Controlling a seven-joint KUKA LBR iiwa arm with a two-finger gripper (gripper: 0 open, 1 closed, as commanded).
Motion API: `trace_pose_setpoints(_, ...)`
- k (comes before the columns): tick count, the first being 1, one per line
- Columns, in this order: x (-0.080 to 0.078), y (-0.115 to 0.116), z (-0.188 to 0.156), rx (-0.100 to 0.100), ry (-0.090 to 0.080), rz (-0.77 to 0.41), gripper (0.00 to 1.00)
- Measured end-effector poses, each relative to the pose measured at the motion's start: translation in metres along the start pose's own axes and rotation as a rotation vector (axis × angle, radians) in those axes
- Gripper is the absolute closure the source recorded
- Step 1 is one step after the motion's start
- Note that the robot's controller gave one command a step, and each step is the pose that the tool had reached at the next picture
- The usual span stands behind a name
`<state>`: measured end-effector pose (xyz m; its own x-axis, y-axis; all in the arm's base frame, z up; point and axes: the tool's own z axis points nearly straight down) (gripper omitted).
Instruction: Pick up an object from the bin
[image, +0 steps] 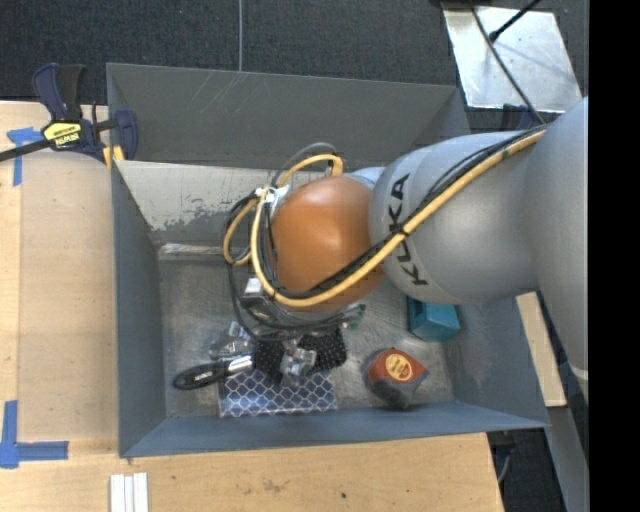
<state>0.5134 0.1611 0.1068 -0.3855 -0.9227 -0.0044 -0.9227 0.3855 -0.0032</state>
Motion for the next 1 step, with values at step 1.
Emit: trace_pose_setpoints(1, 0.0566, 0.0046, 0.0228, 0.010, -0.015, 0.019, 1.00)
